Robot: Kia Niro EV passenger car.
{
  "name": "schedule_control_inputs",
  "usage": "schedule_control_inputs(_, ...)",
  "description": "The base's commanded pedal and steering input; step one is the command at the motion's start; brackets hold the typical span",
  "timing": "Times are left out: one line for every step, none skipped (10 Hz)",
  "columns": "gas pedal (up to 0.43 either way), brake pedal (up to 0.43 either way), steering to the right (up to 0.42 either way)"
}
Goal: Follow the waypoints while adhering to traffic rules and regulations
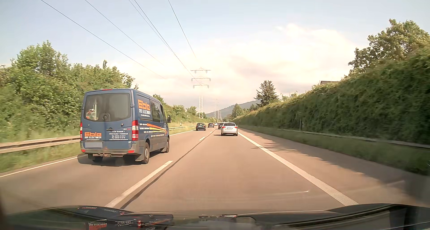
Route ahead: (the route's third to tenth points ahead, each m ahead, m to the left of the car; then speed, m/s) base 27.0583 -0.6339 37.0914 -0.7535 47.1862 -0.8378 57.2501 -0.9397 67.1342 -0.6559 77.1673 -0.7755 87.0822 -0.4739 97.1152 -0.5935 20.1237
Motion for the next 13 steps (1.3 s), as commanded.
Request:
schedule_control_inputs(0.169, 0.0, 0.002)
schedule_control_inputs(0.169, 0.0, 0.002)
schedule_control_inputs(0.169, 0.0, 0.002)
schedule_control_inputs(0.169, 0.0, 0.002)
schedule_control_inputs(0.169, 0.0, 0.002)
schedule_control_inputs(0.169, 0.0, 0.002)
schedule_control_inputs(0.169, 0.0, 0.002)
schedule_control_inputs(0.169, 0.0, 0.001)
schedule_control_inputs(0.177, 0.0, 0.001)
schedule_control_inputs(0.177, 0.0, 0.001)
schedule_control_inputs(0.177, 0.0, 0.001)
schedule_control_inputs(0.177, 0.0, 0.001)
schedule_control_inputs(0.177, 0.0, 0.001)
